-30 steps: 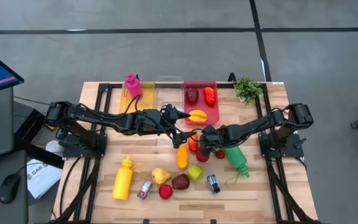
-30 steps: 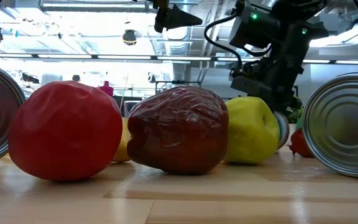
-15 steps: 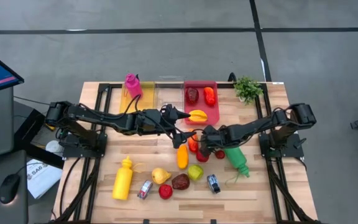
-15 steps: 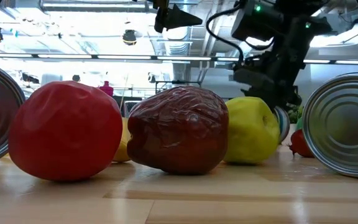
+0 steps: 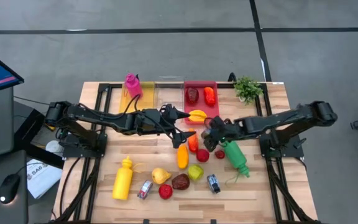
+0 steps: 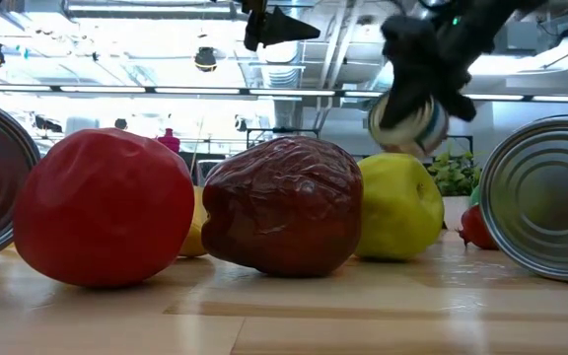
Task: Pick & Place Food Item
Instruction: Put the blue pink tuna can into the transparent bin
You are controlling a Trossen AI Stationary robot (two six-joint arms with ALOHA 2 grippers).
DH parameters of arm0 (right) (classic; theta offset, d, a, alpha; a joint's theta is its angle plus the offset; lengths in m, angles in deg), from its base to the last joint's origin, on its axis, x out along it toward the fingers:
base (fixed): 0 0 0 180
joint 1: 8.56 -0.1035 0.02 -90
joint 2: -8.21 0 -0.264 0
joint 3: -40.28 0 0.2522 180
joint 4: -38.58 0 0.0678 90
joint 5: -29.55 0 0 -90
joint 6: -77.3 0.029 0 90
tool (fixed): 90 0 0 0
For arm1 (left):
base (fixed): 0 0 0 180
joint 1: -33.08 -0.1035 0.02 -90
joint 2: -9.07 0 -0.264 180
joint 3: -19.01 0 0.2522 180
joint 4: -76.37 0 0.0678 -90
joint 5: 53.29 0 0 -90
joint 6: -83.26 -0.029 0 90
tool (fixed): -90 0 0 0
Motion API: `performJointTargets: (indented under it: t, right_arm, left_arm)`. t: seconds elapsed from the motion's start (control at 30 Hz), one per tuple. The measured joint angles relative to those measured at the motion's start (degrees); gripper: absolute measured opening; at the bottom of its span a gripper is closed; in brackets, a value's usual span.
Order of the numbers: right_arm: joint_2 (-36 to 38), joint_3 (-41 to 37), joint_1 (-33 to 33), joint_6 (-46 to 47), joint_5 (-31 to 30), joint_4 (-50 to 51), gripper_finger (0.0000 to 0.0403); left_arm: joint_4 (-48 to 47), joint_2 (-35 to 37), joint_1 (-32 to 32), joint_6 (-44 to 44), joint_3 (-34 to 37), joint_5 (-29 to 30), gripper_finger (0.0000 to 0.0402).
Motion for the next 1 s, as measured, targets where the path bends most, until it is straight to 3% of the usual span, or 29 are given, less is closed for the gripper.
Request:
performJointTargets:
  t: [0.4,1.0]
  right_arm:
    - [11.12,0.04,3.37,-5.09,-0.24,-6.58,0.0167]
    - [12.39,0.04,8.78,-13.39,1.52,-12.77,0.0167]
  left_arm:
    - [-0.27,2.54,-1.2,0.0,-0.02,0.02,0.0396]
    - [-0.75,3.35,-1.65,6.62,0.02,-0.09,0.0396]
